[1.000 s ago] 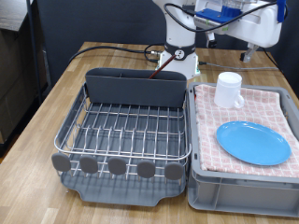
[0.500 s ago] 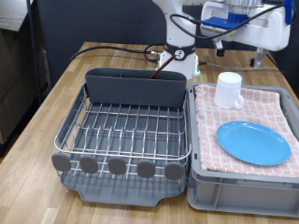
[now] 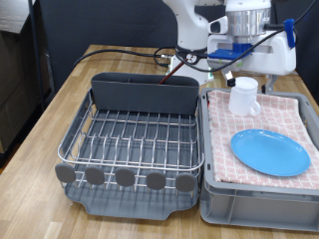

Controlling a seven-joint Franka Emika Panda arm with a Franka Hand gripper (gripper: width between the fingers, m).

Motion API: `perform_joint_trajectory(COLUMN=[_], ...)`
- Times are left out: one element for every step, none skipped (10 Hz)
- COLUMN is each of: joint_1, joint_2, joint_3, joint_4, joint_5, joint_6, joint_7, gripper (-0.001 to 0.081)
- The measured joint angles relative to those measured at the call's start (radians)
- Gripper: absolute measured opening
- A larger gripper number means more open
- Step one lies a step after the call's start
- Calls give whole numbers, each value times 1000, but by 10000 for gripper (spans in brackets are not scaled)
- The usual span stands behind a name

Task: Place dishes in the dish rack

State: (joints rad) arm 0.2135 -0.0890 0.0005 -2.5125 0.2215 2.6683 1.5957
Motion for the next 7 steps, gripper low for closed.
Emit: perform_joint_trajectory(joint_1=[1, 1, 1, 3, 6, 10, 16], joint_2=[8, 8, 8, 8, 8, 8, 10], joint_3=[0, 0, 1, 3, 4, 6, 8], joint_4=[-6, -6, -6, -7, -10, -15, -22], joint_5=[29, 27, 44, 74, 110, 137, 186], joint_6=[17, 17, 17, 17, 19, 21, 35], joint_7=[-33, -32, -49, -87, -130, -169, -222], gripper=[803, 803, 803, 803, 803, 803, 803])
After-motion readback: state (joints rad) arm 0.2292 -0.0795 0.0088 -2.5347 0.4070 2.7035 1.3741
